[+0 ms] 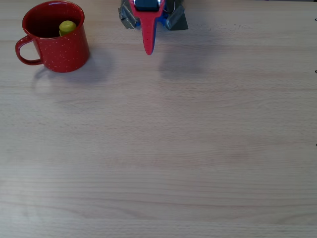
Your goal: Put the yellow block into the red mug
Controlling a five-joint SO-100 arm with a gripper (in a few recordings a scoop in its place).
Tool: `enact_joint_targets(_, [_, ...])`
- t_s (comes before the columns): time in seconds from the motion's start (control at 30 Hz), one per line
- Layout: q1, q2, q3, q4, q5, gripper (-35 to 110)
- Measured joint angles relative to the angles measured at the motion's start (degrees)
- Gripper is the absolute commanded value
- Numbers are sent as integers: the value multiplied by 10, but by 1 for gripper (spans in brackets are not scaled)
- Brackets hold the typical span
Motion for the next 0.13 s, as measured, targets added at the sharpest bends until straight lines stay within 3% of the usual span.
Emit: enact_joint_targets(0.13, [0, 0, 0, 0, 0, 2])
